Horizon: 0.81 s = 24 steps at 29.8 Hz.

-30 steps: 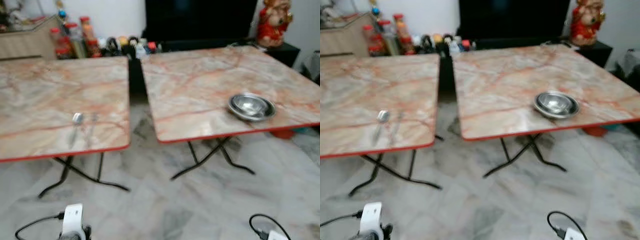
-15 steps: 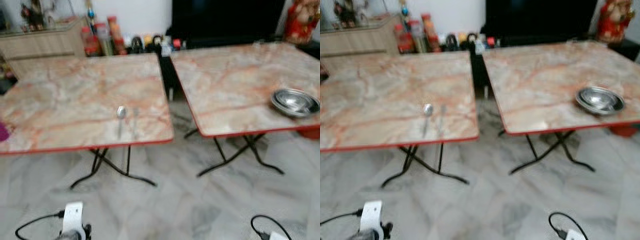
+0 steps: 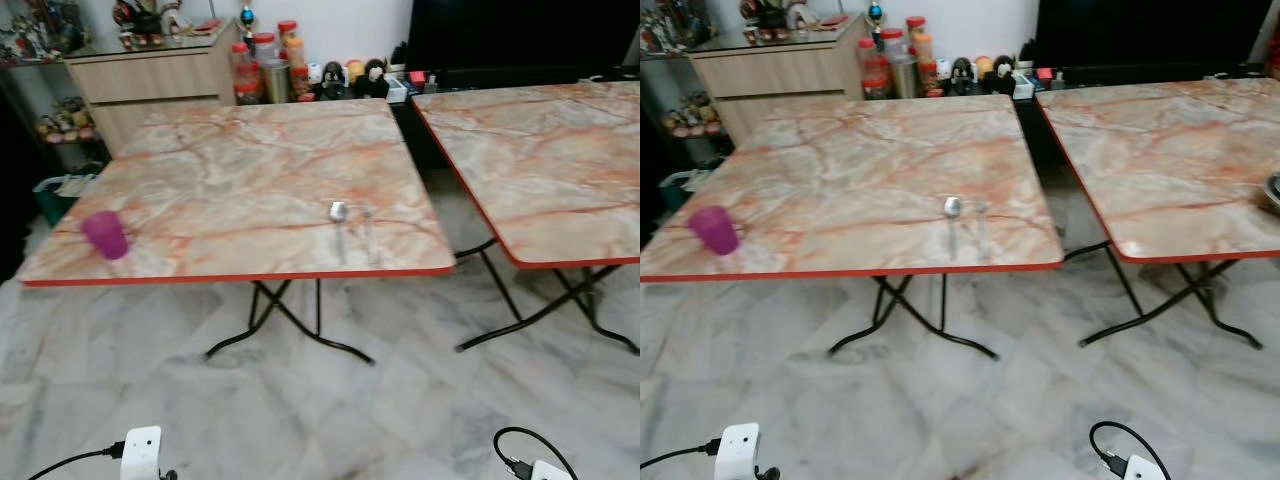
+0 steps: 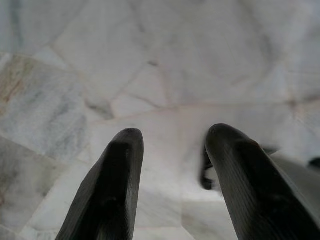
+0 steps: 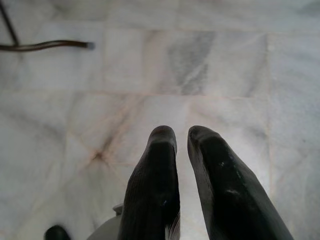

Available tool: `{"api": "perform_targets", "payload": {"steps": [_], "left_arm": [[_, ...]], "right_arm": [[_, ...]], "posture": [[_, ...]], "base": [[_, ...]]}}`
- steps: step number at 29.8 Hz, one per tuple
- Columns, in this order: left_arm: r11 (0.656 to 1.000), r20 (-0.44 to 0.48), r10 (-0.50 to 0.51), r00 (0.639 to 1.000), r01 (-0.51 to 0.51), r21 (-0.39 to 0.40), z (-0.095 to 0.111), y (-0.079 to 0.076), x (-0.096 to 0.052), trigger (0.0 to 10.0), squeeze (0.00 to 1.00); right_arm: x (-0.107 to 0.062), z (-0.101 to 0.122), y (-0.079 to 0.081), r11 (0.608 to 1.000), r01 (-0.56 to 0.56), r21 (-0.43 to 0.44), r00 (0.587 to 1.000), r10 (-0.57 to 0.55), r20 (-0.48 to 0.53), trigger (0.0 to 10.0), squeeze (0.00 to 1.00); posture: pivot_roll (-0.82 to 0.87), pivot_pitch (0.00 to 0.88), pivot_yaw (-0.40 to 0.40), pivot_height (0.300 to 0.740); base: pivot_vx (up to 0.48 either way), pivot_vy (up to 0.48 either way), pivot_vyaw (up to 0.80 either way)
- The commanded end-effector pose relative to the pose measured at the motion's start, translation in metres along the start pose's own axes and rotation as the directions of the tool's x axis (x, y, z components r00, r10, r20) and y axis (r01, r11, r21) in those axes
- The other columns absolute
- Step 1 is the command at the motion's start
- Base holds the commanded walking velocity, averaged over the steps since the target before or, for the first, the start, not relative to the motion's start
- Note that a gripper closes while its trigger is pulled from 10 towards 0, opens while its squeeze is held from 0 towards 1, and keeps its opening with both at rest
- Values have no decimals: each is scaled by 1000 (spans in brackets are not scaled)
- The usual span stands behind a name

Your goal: Setting the table

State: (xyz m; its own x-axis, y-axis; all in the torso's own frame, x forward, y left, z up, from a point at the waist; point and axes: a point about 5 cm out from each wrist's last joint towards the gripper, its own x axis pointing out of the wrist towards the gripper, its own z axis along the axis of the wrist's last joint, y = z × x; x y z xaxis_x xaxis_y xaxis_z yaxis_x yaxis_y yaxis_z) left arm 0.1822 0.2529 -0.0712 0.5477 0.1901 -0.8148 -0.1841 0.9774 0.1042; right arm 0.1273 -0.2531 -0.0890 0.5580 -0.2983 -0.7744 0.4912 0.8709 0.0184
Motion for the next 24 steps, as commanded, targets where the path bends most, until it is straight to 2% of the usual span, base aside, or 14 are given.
{"api": "perform_targets", "payload": {"steps": [1, 6, 9, 15, 24], "left_arm": [[1000, -20, 15, 1000, -15, 0, -10, 6, -2, 10000, 0], [1000, -29, 15, 999, -15, 3, -17, 6, -3, 10000, 0], [1000, -17, 15, 1000, -15, 3, -9, 6, -2, 10000, 0], [1000, -16, 16, 1000, -16, 6, -8, 7, -2, 10000, 0], [1000, 9, 26, 1000, -26, 4, -1, 12, -2, 10000, 0]], "right_arm": [[1, 1, 6, 1000, -16, -2, 1000, 16, 7, 10000, 0], [1, 1, 6, 1000, -14, 8, 1000, 14, 7, 10000, 0], [1, 1, 7, 1000, -13, 17, 1000, 12, 10, 10000, 0], [1, 0, 7, 1000, -13, 21, 1000, 13, 10, 10000, 0], [0, 0, 7, 1000, -19, 24, 1000, 19, 16, 10000, 0]], "posture": [[52, 0, 10, 740], [54, 0, 10, 740], [55, 0, 11, 740], [60, 0, 13, 740], [52, 0, 16, 740]], "base": [[0, 480, 0], [0, 480, 248], [0, 480, 0], [0, 476, 0], [0, 0, 0]]}}
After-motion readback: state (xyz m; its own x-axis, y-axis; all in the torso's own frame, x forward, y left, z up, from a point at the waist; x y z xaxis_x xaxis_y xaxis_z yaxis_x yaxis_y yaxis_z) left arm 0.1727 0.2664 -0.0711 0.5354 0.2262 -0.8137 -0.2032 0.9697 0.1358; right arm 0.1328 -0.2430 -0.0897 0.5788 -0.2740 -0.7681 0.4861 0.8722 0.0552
